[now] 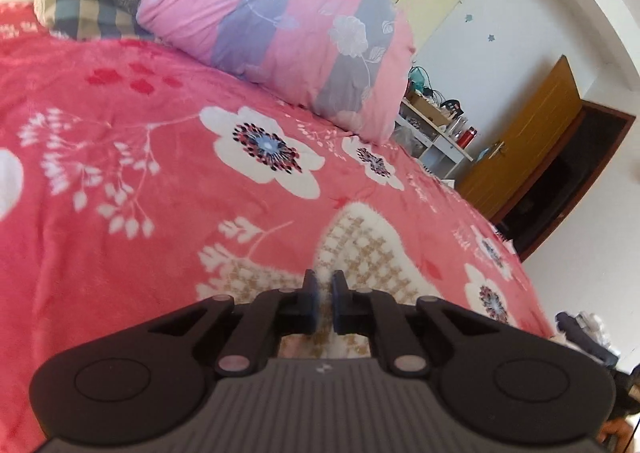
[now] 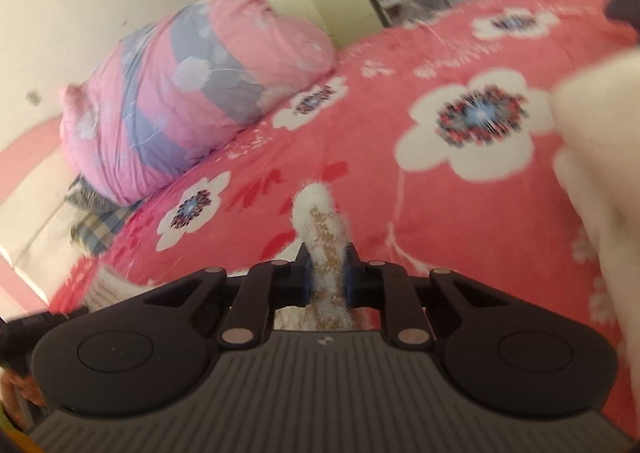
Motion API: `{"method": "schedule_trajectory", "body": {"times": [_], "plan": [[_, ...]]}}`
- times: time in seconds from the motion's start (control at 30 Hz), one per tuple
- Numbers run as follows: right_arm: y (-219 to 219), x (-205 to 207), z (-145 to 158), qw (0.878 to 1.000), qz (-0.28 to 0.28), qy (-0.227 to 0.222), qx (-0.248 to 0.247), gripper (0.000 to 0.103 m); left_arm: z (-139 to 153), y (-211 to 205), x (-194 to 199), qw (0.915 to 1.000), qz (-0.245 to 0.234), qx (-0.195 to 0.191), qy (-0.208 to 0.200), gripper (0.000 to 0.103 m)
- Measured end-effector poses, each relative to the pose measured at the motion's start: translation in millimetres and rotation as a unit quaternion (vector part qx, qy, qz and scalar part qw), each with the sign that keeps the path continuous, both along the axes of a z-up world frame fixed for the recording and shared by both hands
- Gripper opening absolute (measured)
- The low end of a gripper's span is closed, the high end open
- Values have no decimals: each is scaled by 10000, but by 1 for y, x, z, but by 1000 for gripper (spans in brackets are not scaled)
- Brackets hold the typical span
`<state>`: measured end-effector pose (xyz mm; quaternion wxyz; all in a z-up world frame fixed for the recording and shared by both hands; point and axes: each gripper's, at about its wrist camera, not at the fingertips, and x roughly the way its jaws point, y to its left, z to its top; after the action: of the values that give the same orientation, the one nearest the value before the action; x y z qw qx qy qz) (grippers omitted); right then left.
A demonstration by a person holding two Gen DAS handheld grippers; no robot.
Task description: Fold clothes
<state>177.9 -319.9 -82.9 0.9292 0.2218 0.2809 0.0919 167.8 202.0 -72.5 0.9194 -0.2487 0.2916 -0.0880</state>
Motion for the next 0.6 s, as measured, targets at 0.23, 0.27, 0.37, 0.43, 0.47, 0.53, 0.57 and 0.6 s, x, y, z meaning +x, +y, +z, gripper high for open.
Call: {"method": "schedule_trajectory", "body": {"times": [0.23, 0.27, 0.37, 0.43, 0.47, 0.53, 0.57, 0.6], "plan": [[-2, 5, -20, 9989, -203, 338, -247, 25, -32, -7, 16, 9993, 26, 147, 355, 8], [2, 3, -18, 9986, -222, 260, -414, 25, -33, -7, 16, 9993, 26, 156, 351, 8], [10, 1, -12, 9961, -209, 1, -856, 27, -35, -8, 16, 9992, 20, 197, 338, 8], [12, 5, -11, 9949, -127, -77, -994, 32, -35, -9, 15, 9992, 25, 230, 336, 8], [12, 8, -11, 9951, -59, -52, -990, 33, -36, -9, 15, 9991, 36, 240, 338, 8], [12, 15, -14, 9951, 29, 23, -988, 33, -37, -10, 16, 9991, 65, 243, 353, 9], [13, 14, -14, 9951, 45, -16, -988, 26, -38, -10, 16, 9990, 80, 240, 361, 9], [13, 13, -13, 9951, 59, -63, -989, 14, -39, -10, 15, 9990, 97, 245, 350, 9]]}}
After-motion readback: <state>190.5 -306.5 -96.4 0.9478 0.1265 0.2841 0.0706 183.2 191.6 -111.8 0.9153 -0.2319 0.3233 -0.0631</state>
